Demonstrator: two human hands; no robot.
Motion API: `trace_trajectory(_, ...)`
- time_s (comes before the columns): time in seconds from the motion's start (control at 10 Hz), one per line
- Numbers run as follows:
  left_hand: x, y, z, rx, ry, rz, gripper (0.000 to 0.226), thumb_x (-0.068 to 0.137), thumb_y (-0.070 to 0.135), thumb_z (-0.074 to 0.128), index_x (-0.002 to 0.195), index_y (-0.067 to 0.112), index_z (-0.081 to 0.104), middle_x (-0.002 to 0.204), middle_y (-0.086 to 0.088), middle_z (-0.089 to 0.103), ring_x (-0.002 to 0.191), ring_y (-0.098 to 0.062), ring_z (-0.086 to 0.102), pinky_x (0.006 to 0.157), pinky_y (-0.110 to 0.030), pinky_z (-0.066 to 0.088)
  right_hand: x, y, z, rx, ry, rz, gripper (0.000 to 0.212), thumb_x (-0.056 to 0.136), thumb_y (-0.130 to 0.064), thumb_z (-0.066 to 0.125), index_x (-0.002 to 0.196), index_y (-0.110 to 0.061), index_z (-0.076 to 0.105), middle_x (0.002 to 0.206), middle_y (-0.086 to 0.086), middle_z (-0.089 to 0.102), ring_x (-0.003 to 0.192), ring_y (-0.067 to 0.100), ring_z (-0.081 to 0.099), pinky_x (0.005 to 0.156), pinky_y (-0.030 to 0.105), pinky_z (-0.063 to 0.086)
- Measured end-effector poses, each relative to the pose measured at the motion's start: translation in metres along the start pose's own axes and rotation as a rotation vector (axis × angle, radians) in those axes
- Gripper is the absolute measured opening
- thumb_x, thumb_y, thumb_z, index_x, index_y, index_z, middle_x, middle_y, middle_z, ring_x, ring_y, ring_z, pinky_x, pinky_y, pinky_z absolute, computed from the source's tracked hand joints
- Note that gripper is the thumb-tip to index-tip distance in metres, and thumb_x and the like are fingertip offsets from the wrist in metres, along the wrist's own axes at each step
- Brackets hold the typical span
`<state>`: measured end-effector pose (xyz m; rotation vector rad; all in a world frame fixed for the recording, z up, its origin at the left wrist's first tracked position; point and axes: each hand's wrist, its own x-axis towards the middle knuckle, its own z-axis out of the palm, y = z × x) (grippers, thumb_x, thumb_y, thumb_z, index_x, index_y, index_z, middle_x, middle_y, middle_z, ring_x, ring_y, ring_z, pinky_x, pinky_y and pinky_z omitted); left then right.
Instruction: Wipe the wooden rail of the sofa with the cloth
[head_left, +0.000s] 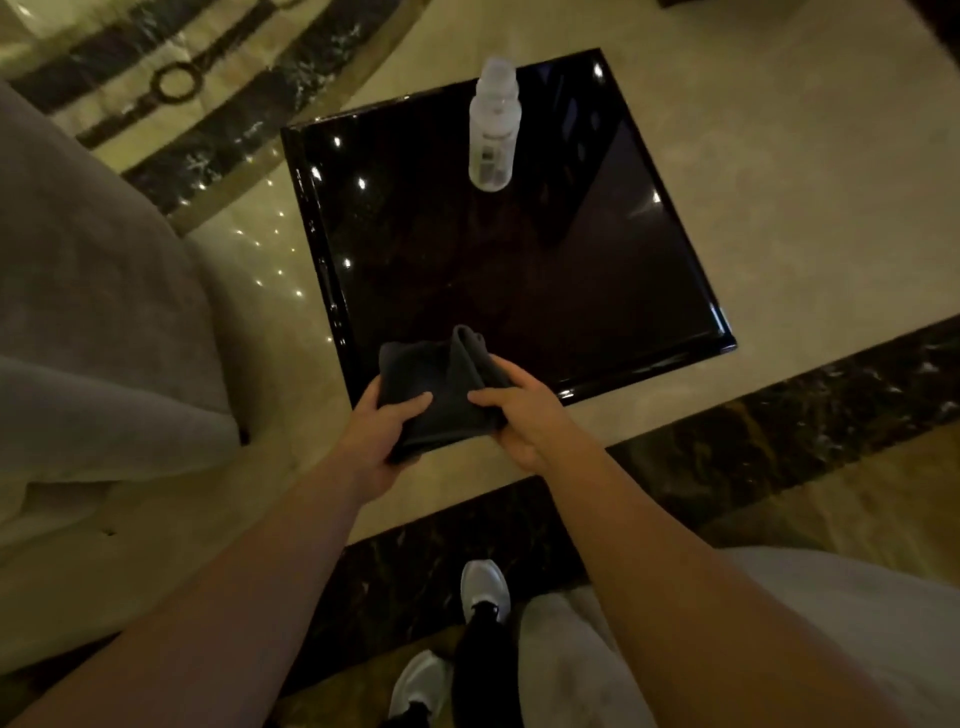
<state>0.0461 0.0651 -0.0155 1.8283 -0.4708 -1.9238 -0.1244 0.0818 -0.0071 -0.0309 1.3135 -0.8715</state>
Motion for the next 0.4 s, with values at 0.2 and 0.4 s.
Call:
trace_trajectory(0.2,0.064,-0.021,-0.002,-0.058,0.111,-0.084,0.080,0.077,0.012,0.080,0.142,0.035,0.039,0.115,-0.006,0.064,0.099,-0.029,0.068,0.066,-0.038,0.056,0.060,0.021,-0.023,-0.087,0.138,0.056,0.064,0.091,0.002,0.065,0.143,-0.029,0.047,0.134,0.010,0.057,0.111,0.031,0.063,0.079,0.044,0.060)
trace_trajectory(0.4,0.069,-0.042,-0.017,-0.011,0.121,-0.137,0.078,0.082,0.013,0.077,0.146,0.030,0.036,0.113,-0.004,0.065,0.093,-0.027,0.073,0.057,-0.036,0.060,0.074,0.047,-0.040,-0.398,0.258,0.016,0.058,0.093,-0.011,0.063,0.145,-0.028,0.045,0.130,0.002,0.057,0.105,0.017,0.059,0.080,0.035,0.055)
